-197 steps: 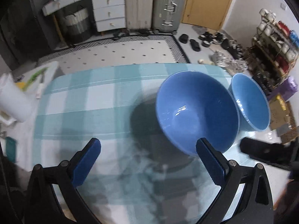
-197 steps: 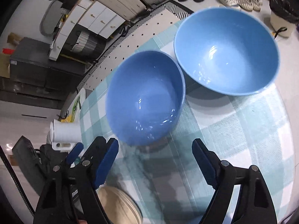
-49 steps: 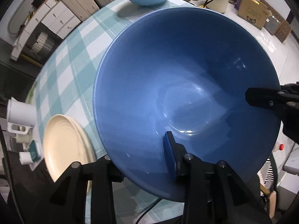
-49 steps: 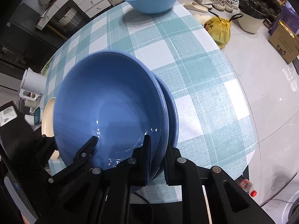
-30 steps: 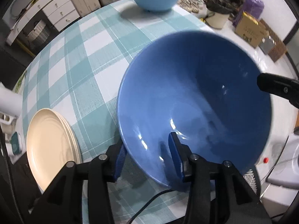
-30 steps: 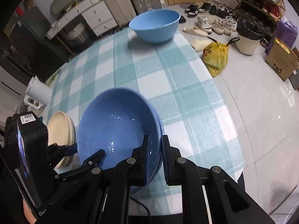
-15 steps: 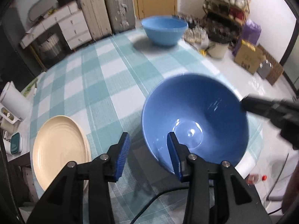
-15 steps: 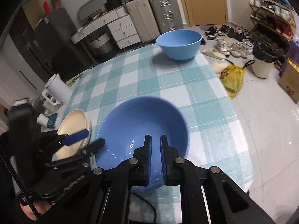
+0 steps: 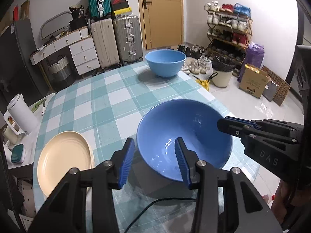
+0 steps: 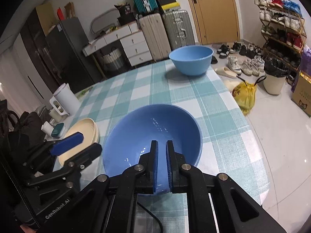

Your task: Organize plates and bowls

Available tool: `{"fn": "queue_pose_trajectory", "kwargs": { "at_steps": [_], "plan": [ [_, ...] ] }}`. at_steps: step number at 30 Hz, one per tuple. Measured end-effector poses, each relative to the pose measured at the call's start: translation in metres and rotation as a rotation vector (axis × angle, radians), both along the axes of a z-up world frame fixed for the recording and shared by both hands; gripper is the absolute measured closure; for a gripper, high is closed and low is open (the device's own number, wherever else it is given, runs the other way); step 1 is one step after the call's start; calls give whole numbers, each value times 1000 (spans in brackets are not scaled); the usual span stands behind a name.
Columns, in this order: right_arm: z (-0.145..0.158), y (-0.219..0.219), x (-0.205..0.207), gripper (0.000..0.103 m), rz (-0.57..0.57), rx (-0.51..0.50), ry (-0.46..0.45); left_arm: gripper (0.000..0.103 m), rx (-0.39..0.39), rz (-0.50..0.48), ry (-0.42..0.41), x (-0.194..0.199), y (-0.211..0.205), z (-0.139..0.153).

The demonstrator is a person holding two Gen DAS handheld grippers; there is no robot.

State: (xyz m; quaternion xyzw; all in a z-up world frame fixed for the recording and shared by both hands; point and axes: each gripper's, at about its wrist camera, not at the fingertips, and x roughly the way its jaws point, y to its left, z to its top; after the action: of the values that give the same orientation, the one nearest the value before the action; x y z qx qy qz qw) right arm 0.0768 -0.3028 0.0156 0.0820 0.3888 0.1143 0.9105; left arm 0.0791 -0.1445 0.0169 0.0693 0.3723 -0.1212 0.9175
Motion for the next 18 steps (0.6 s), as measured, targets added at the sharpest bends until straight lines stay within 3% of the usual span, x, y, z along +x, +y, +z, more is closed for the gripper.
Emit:
{"fn": "queue_pose_trajectory", "kwargs": {
  "at_steps": [12, 14, 17, 18],
  "plan": [
    [9, 3, -28, 91, -20, -7, -79, 54, -88, 49, -21, -17, 8, 1],
    [12, 5, -33, 90, -21, -15, -96, 47, -85, 59, -24, -18, 7, 1],
    [19, 6, -45, 80, -35, -28, -157, 40, -98, 72, -52, -28, 9, 3],
    [22, 7, -50, 73, -35, -38, -173, 37, -100, 68, -63, -31, 9, 4]
  ]
}}
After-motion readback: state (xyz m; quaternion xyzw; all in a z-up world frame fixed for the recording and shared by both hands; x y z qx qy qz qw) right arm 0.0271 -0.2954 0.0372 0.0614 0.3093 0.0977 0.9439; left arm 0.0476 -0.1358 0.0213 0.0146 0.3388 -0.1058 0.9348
